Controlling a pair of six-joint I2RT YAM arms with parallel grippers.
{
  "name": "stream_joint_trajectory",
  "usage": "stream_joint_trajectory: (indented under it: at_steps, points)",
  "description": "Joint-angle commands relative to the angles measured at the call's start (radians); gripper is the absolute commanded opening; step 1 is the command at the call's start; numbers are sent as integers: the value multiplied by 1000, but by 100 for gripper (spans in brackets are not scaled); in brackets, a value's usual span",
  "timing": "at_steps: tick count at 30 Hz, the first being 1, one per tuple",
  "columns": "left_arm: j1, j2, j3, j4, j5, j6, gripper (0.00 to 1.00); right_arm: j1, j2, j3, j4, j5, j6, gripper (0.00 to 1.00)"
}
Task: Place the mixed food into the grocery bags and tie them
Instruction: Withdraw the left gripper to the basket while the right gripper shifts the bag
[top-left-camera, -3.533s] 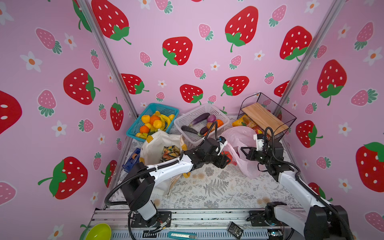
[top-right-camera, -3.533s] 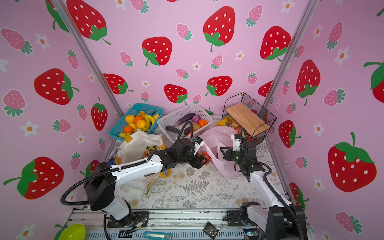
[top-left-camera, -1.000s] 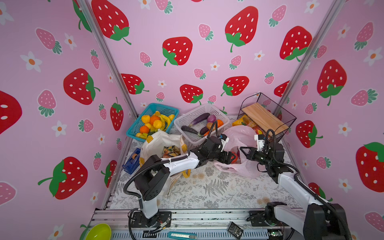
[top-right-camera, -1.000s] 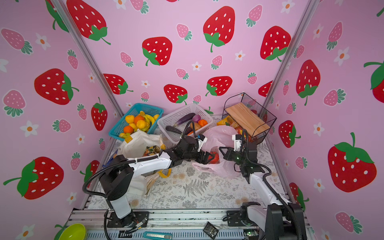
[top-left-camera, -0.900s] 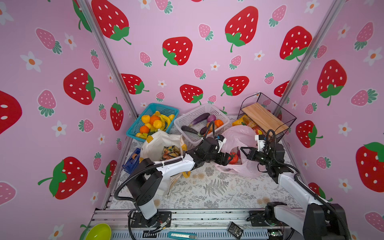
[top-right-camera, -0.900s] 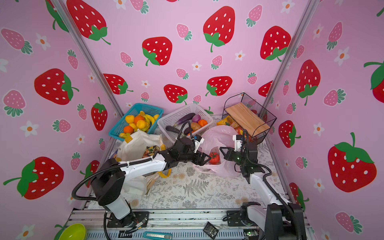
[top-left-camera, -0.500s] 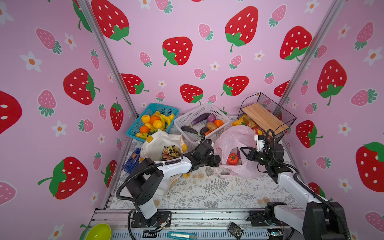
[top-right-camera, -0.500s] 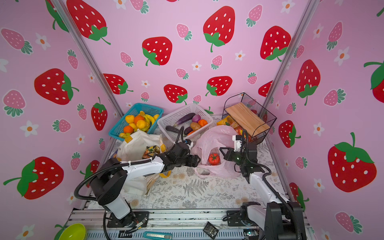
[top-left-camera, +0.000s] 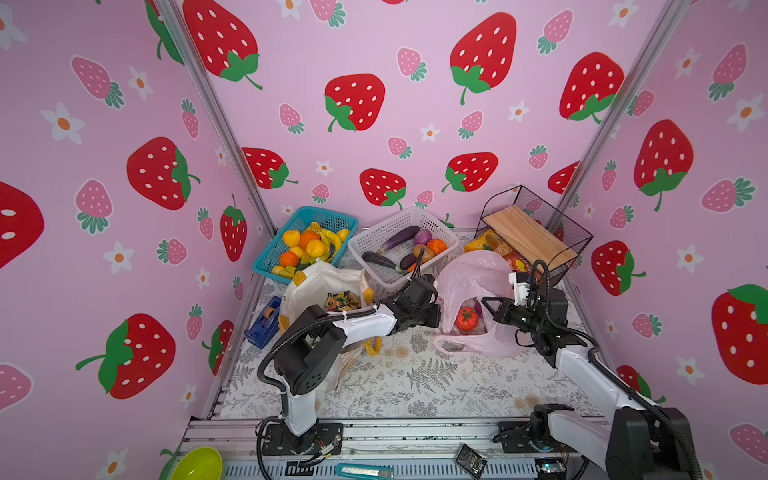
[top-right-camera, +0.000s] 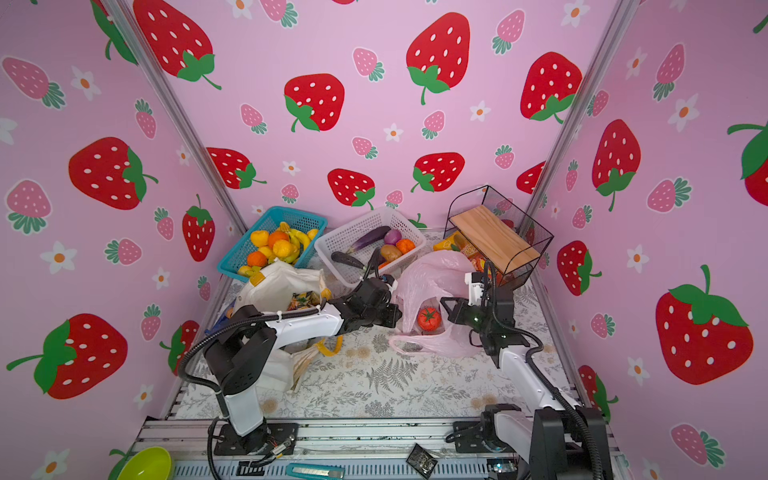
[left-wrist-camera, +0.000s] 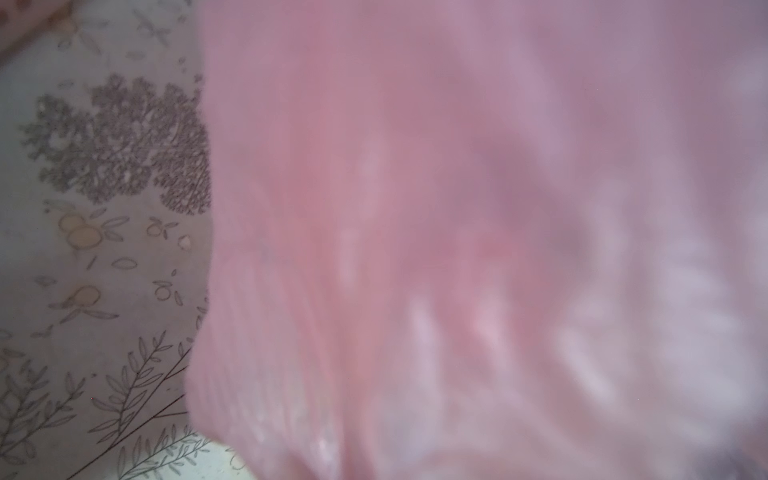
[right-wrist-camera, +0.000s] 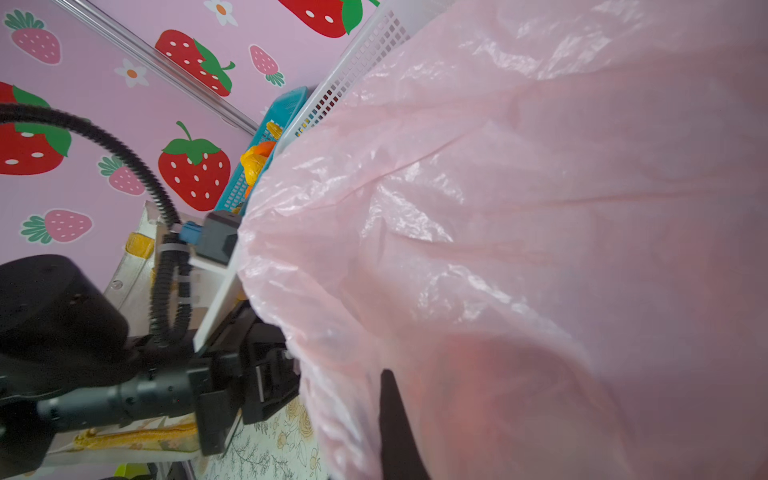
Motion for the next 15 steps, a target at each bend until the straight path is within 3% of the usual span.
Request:
stream_joint_trajectory:
  at_steps: [1, 4, 7, 15]
  points:
    - [-2, -133, 32, 14, 197, 44, 12, -8, -54, 68, -107, 80, -88, 0]
    - [-9, -215, 47, 43, 367, 16, 10, -8, -97, 104, -191, 162, -132, 0]
    - [-15, -266, 71, 49, 444, -8, 9, -8, -131, 119, -250, 223, -165, 0]
    - [13, -247, 129, -14, 422, -24, 10, -8, -201, 177, -355, 279, -197, 0]
